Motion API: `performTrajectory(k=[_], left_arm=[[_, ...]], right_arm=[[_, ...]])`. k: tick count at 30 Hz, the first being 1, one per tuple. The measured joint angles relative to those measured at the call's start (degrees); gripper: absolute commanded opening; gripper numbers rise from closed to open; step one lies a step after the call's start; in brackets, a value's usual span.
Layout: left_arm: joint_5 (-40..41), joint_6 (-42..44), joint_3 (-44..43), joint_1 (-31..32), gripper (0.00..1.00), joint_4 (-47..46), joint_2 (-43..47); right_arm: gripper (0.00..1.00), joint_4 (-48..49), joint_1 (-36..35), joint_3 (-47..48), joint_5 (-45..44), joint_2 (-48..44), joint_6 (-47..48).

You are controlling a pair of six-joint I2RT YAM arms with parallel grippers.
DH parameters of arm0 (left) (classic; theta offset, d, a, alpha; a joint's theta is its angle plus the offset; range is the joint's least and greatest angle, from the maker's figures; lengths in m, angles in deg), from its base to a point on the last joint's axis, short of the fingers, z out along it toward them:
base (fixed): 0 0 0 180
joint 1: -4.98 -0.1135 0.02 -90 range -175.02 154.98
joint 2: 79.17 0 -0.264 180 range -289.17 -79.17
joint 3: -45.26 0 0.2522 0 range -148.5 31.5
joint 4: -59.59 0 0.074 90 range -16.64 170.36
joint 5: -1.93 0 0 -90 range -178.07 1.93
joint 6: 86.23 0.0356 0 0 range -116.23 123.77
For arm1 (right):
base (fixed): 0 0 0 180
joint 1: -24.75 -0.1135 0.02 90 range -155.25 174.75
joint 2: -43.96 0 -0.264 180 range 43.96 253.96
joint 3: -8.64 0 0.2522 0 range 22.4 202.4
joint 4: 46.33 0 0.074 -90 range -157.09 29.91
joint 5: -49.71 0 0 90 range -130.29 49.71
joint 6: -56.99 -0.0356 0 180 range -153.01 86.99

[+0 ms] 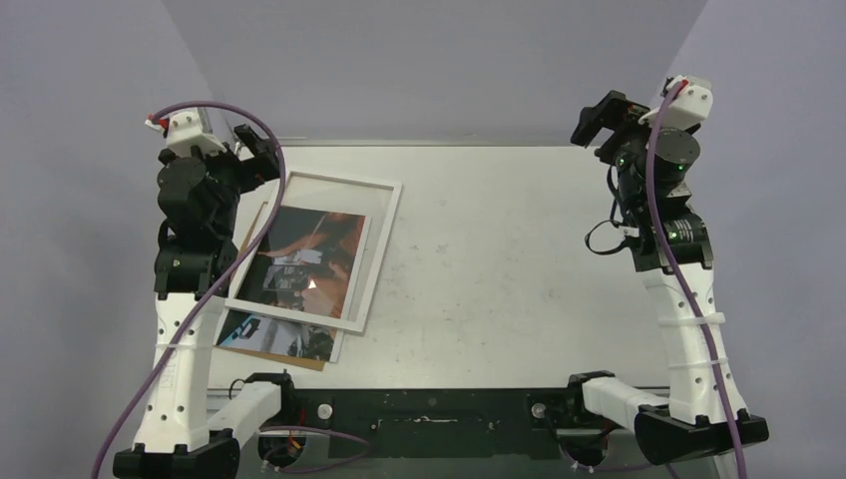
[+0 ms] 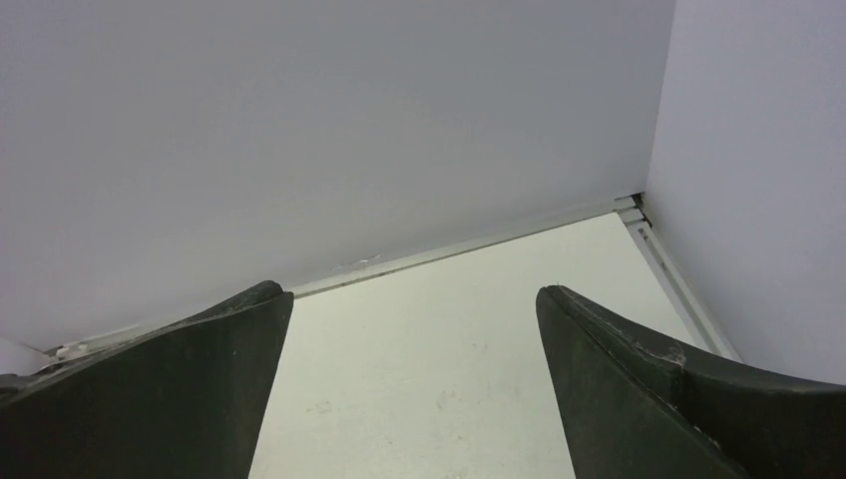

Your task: Put the photo into the frame

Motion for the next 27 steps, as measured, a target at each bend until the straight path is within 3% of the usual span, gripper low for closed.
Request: performTrajectory(k=[8, 16, 24, 27], left_arm=[[1.9, -0.3, 0.9, 0.0, 0.97, 0.3, -3.2], [0.4, -0.5, 5.6, 0.0, 0.97, 2.5, -7.1], [-0.1, -0.7, 7.9, 0.0, 0.97, 4.3, -6.8], [0.5, -1.1, 8.6, 0.0, 0.97, 5.0, -6.0]], right_arm=[[1.00, -1.0, 0.0, 0.4, -0.7, 0.0, 0.0], [1.00, -6.0, -1.9, 4.2, 7.4, 10.1, -4.2], [0.93, -3.0, -24.0, -1.9, 8.9, 22.7, -13.9], [0.91, -1.8, -28.0, -3.2, 9.7, 29.2, -19.5]])
